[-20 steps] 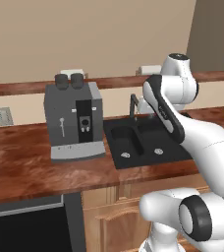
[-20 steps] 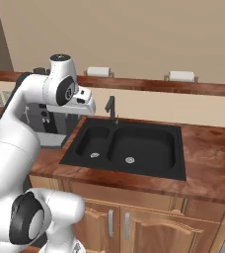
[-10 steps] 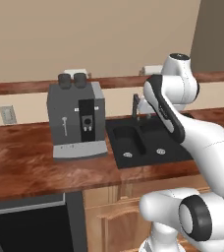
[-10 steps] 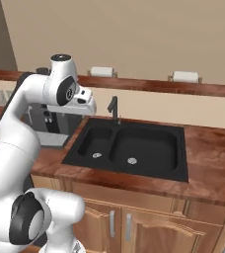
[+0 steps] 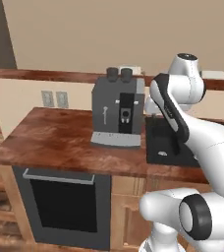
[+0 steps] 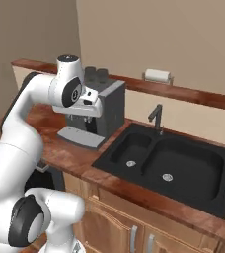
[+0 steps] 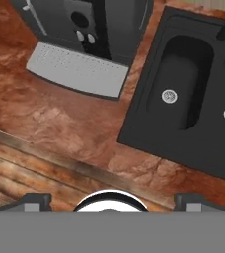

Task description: Open the dishwasher door and pull out the top rack.

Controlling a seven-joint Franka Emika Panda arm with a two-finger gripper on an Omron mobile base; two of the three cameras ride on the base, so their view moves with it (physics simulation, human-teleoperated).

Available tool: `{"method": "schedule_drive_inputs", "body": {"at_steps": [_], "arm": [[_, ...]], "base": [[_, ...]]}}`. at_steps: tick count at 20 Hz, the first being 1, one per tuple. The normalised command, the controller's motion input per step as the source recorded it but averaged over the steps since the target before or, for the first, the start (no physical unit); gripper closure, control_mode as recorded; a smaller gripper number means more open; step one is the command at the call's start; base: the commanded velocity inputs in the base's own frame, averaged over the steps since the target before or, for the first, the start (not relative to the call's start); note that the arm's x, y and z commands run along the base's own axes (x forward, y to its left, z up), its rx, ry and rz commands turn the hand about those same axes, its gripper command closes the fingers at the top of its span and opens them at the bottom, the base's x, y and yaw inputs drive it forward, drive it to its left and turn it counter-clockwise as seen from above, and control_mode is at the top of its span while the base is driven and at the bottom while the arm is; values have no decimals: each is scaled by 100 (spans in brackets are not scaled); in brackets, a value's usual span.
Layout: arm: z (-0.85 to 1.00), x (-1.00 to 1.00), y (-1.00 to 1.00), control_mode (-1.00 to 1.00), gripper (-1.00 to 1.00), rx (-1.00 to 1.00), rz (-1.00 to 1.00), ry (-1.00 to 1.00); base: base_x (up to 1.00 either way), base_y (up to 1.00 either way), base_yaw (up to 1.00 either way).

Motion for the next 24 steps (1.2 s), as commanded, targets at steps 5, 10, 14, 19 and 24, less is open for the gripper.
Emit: {"method": "schedule_drive_inputs", "body": {"at_steps": [5, 10, 14, 19, 24], "arm": [[0, 0, 0, 100, -100, 0, 0, 0], [0, 0, 0, 100, -100, 0, 0, 0], [0, 0, 0, 100, -100, 0, 0, 0], [0, 0, 0, 100, -100, 0, 0, 0], [0, 0, 0, 100, -100, 0, 0, 0]], "base": [[-18, 0, 55], [-28, -4, 49], [-11, -15, 45], [-9, -21, 43], [-1, -27, 42]]}}
